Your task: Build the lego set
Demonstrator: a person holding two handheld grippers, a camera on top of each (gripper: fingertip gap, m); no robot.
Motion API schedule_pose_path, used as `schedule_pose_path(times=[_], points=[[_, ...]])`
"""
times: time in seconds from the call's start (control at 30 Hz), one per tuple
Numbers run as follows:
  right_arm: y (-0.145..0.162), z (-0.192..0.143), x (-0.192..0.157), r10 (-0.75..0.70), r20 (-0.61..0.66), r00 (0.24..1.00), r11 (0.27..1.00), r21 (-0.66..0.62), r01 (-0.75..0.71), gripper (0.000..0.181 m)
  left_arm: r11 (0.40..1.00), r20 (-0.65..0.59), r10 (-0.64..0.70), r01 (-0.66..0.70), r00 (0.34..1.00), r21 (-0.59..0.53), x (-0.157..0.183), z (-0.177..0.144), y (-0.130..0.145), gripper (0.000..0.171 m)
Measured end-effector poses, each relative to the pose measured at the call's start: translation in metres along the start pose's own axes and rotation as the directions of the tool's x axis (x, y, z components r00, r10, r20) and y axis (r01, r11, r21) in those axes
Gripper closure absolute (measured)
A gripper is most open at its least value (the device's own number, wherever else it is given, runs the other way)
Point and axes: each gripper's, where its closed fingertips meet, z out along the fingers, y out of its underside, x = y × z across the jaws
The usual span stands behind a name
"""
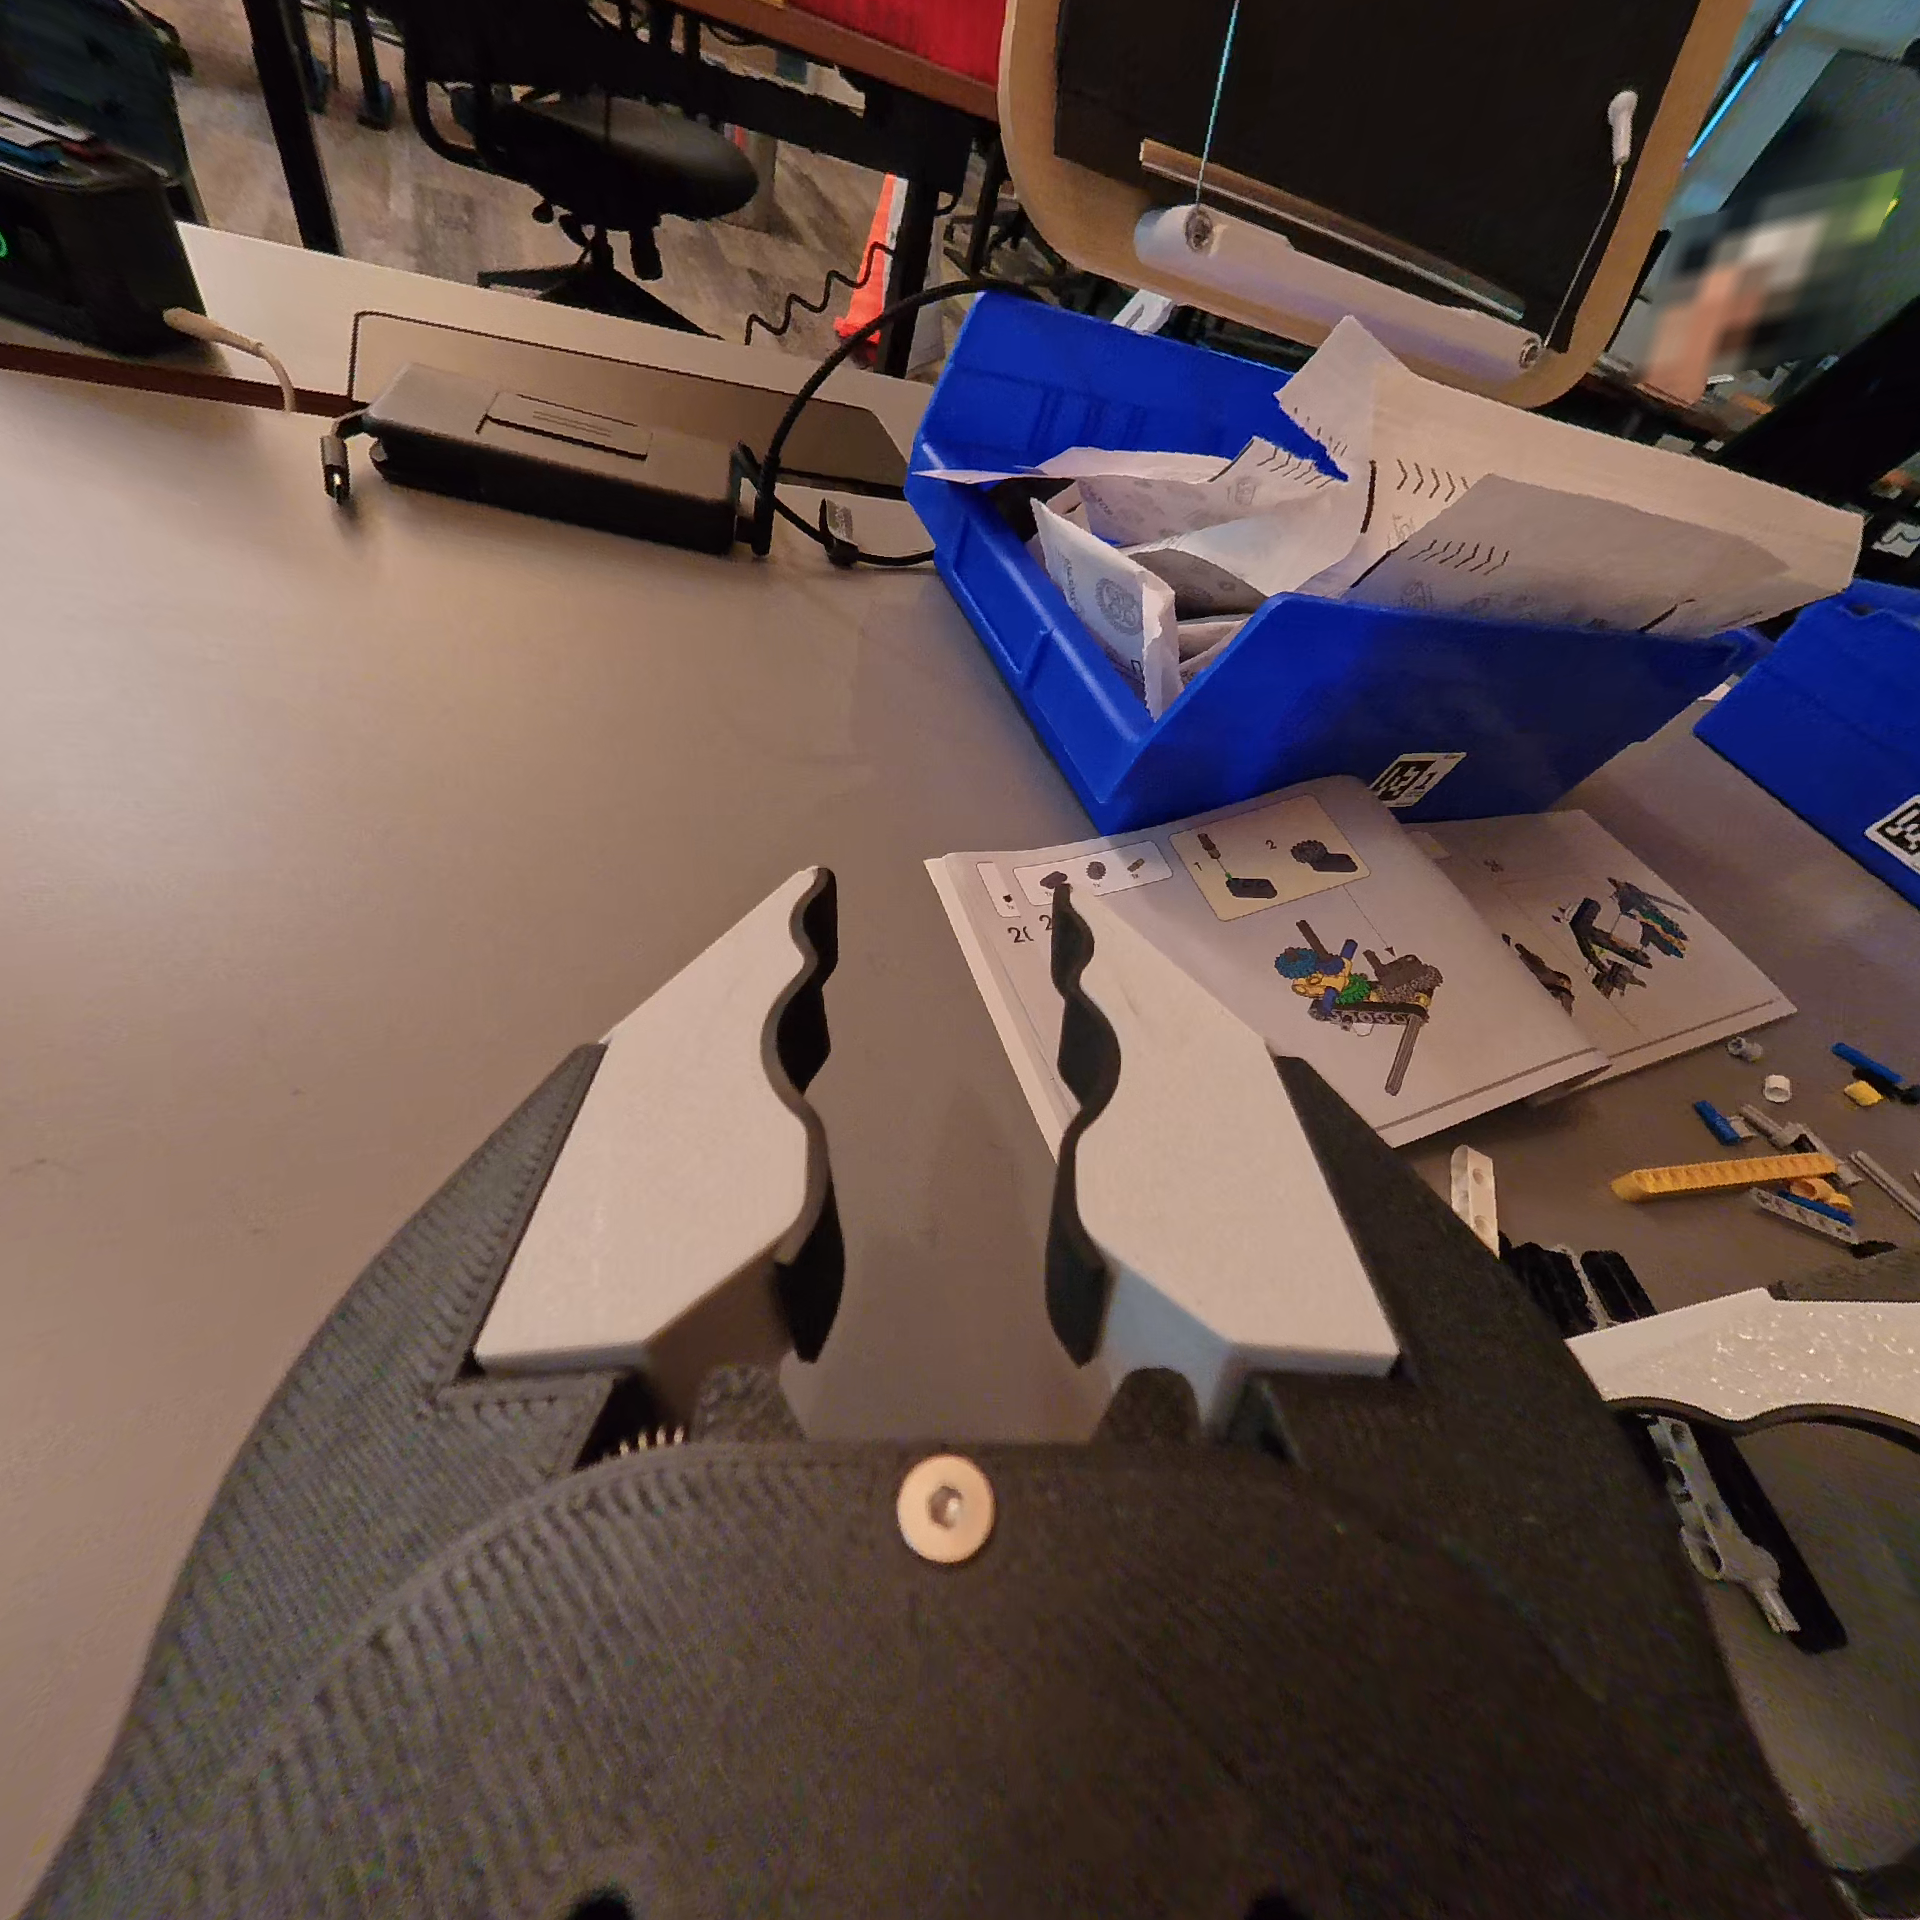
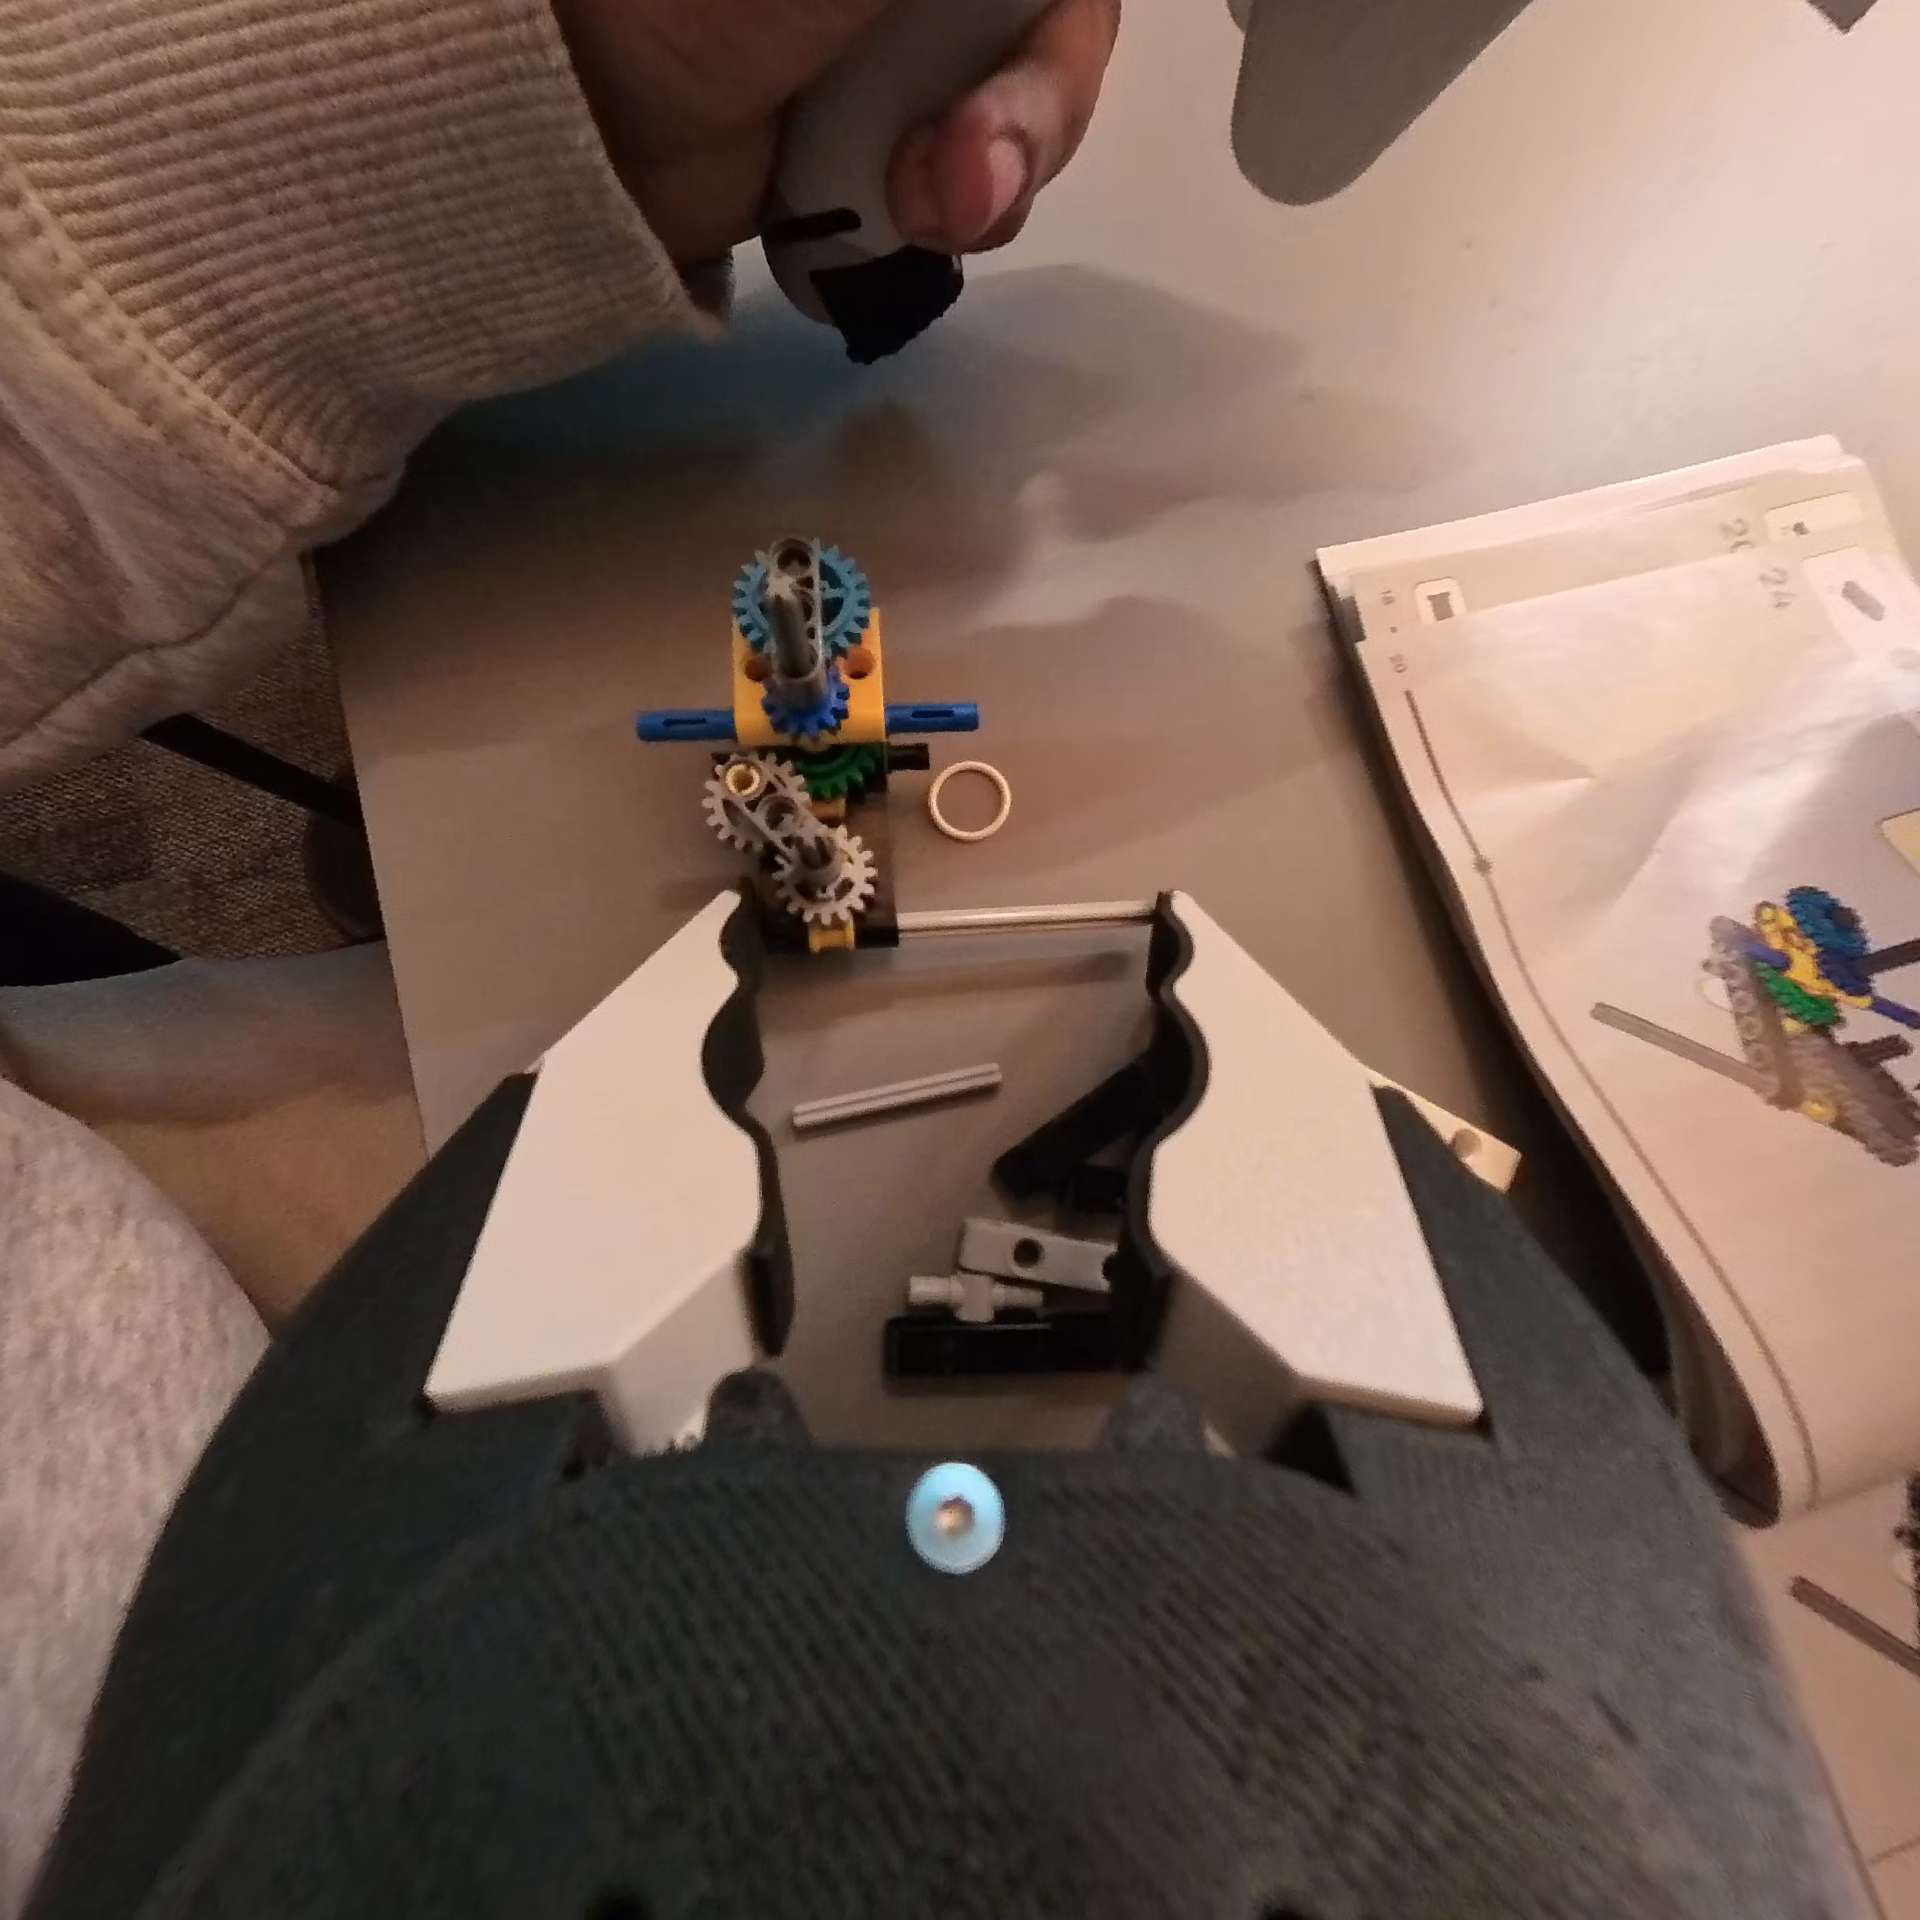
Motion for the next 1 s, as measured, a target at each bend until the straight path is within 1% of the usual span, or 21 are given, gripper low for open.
schedule_pose_path(times=[1.0], points=[[0.0008, -0.0006, -0.0013, 0.003, 0.003, 1.000, 1.000, 0.011, -0.003, 0.107, 1.000, -0.002, -0.002, 0.002, 1.000, -0.004, -0.0002, 0.0008, 0.0010, 0.132]])
